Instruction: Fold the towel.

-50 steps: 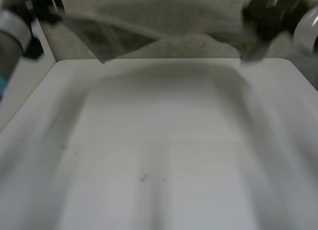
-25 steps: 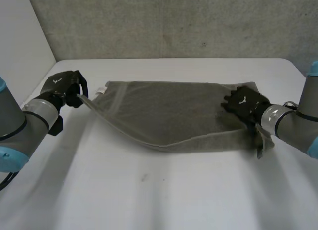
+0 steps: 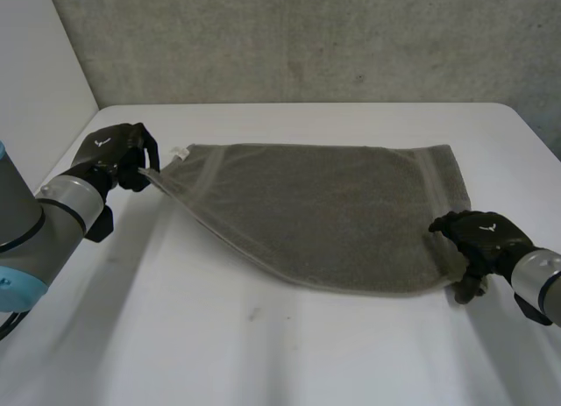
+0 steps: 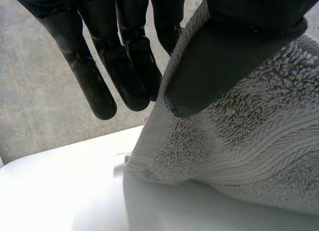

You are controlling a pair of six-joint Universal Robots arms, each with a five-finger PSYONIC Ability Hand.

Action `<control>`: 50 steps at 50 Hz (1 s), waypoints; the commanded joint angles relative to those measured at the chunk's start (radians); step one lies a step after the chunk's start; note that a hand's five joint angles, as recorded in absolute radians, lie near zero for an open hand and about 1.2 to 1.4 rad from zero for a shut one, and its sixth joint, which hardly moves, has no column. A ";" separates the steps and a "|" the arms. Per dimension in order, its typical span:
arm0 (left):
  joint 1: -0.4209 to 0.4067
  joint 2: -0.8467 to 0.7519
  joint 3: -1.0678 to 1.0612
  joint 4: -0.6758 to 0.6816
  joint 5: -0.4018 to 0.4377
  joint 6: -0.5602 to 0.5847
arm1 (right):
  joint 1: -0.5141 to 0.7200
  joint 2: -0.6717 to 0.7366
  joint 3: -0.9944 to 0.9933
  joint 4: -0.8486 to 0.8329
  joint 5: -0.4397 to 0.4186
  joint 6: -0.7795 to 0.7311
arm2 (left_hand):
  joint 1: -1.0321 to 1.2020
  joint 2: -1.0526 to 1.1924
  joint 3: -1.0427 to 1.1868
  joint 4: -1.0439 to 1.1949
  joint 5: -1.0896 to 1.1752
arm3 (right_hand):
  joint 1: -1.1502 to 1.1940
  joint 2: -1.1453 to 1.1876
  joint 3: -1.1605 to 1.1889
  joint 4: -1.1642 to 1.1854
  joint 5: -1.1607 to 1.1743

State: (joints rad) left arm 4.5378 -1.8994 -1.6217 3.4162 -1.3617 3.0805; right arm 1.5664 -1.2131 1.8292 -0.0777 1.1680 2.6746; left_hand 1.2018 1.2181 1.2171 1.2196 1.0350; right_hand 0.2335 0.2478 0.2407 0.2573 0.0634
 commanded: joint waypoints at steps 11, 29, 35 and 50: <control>0.004 0.000 -0.001 0.000 0.000 0.000 | -0.035 -0.075 0.188 -0.186 -0.002 -0.021 | 0.194 0.178 0.179 0.177 0.187 | -0.059 -0.073 -0.066 -0.083 -0.063; 0.014 0.000 -0.009 0.000 0.000 0.001 | -0.098 -0.054 0.165 -0.321 0.016 -0.056 | 0.194 0.178 0.179 0.177 0.187 | 0.986 0.971 0.979 0.962 0.981; 0.014 0.005 -0.029 0.000 0.004 0.003 | -0.131 -0.063 0.154 -0.312 0.002 -0.082 | 0.194 0.178 0.179 0.177 0.187 | 1.163 1.148 1.156 1.139 1.158; 0.081 0.316 -0.168 -0.106 0.078 0.004 | -0.273 -0.472 0.075 -0.026 -0.172 -0.229 | 0.194 0.178 0.179 0.177 0.187 | 1.163 1.148 1.156 1.139 1.158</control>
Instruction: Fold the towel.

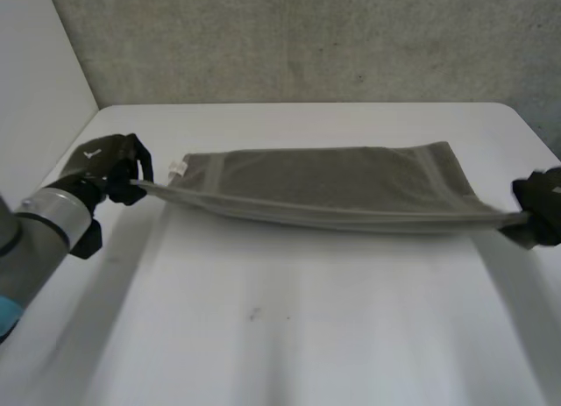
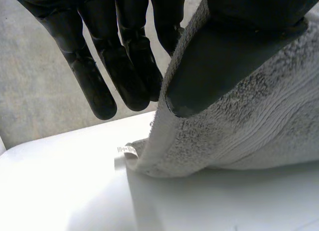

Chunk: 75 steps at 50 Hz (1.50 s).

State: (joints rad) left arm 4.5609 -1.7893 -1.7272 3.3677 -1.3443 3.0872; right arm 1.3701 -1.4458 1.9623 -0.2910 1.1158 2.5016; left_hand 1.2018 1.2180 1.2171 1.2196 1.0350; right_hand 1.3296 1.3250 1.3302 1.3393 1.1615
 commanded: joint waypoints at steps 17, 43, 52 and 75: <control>0.102 0.498 0.075 -0.252 0.109 -0.099 | -0.097 -0.360 -0.515 0.657 -0.182 -0.058 | 0.194 0.178 0.179 0.177 0.187 | 0.067 0.071 0.066 0.057 0.060; -0.036 -0.337 0.763 -0.384 -0.102 0.074 | 0.251 0.485 -1.259 0.802 0.199 -0.164 | 0.194 0.178 0.179 0.177 0.187 | 0.067 0.071 0.066 0.057 0.060; -0.082 -0.306 1.118 -0.376 -0.145 -0.020 | 0.314 0.406 -1.412 0.379 0.257 0.034 | 0.194 0.178 0.179 0.177 0.187 | 0.067 0.071 0.066 0.057 0.060; -0.023 -0.213 0.646 -0.271 -0.154 -0.150 | 0.302 0.268 -0.858 0.265 -0.105 0.094 | 0.194 0.178 0.179 0.177 0.187 | 0.067 0.071 0.066 0.057 0.060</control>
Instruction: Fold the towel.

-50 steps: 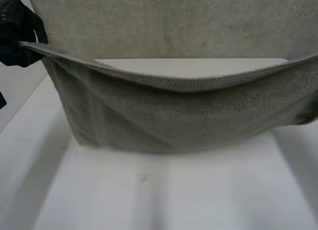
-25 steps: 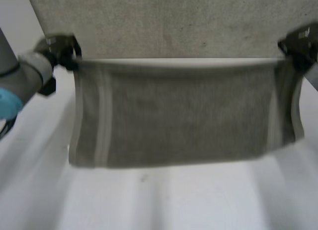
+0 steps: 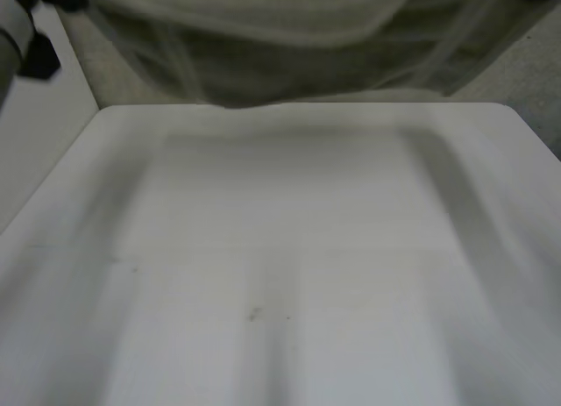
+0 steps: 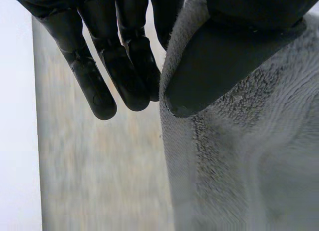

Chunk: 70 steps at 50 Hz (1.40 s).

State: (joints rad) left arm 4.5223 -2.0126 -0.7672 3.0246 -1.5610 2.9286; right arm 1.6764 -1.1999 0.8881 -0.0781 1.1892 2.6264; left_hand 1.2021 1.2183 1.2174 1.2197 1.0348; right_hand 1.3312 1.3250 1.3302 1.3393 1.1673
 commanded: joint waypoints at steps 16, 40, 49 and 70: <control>0.083 0.097 -0.845 0.247 0.193 0.083 | -0.122 0.074 0.634 0.164 -0.241 -0.479 | 0.194 0.178 0.179 0.177 0.187 | 0.065 0.071 0.066 0.057 0.054; 0.305 0.614 -1.137 0.154 0.484 0.158 | -0.485 -0.387 0.692 0.563 -0.444 -0.534 | 0.194 0.178 0.179 0.177 0.187 | 0.065 0.071 0.066 0.057 0.054; 0.185 0.330 -1.012 0.175 0.450 0.156 | -0.337 -0.113 0.592 0.480 -0.298 -0.503 | 0.194 0.178 0.179 0.177 0.187 | 0.065 0.071 0.066 0.057 0.054; 0.083 -0.133 -0.643 0.180 0.156 0.158 | -0.101 0.339 0.247 0.152 -0.083 -0.290 | 0.194 0.178 0.179 0.177 0.187 | 0.065 0.071 0.066 0.057 0.054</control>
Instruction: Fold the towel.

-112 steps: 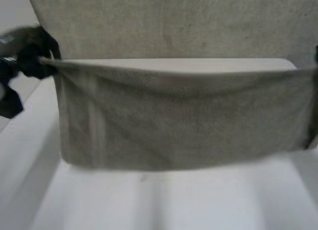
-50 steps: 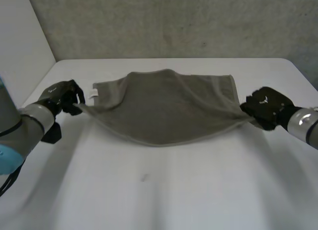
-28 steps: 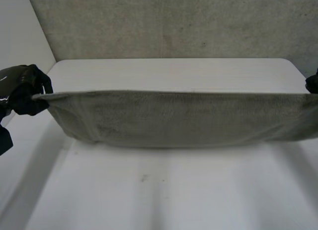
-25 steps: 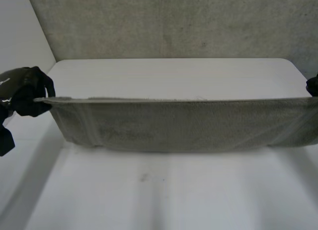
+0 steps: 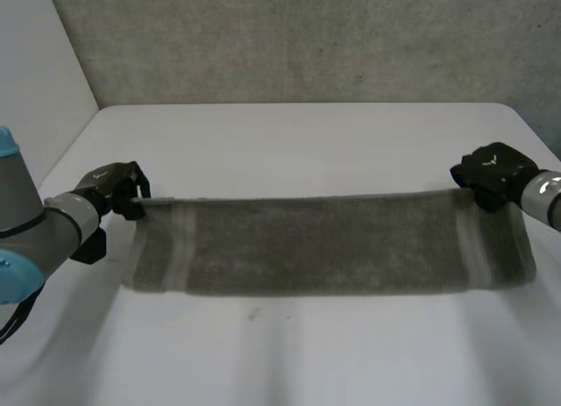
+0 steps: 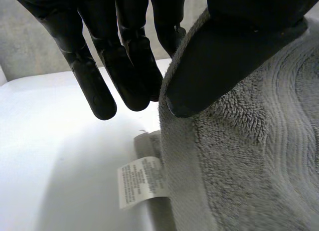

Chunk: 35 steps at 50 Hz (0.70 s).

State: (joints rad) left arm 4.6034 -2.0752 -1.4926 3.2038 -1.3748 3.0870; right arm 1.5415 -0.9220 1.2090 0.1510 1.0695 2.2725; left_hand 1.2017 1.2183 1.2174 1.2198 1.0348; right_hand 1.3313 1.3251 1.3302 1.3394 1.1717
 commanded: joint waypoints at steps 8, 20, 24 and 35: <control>-0.014 -0.160 0.219 -0.005 -0.124 -0.001 | 0.074 0.150 -0.176 -0.128 0.078 0.067 | 0.195 0.178 0.179 0.176 0.187 | 0.065 0.071 0.066 0.057 0.050; -0.031 -0.184 0.227 -0.004 -0.112 0.004 | 0.108 0.212 -0.239 -0.122 0.133 0.064 | -1.027 -1.044 -1.043 -1.045 -1.035 | -1.157 -1.151 -1.156 -1.165 -1.172; -0.055 -0.177 0.229 -0.002 -0.113 0.024 | 0.111 0.183 -0.243 -0.120 0.174 0.076 | -1.027 -1.044 -1.043 -1.045 -1.035 | -1.157 -1.151 -1.156 -1.165 -1.172; -0.058 -0.109 0.213 -0.005 -0.115 0.028 | 0.097 -0.018 -0.161 -0.123 0.172 0.229 | -1.027 -1.044 -1.043 -1.045 -1.035 | -1.157 -1.151 -1.156 -1.165 -1.172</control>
State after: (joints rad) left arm 4.5452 -2.2247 -1.2662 3.2012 -1.4877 3.1158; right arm 1.6475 -0.8293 0.9918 0.0247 1.2534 2.4196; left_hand 0.1791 0.1693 0.1700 0.1703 0.0367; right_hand 0.2343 0.2514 0.2428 0.2576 0.0611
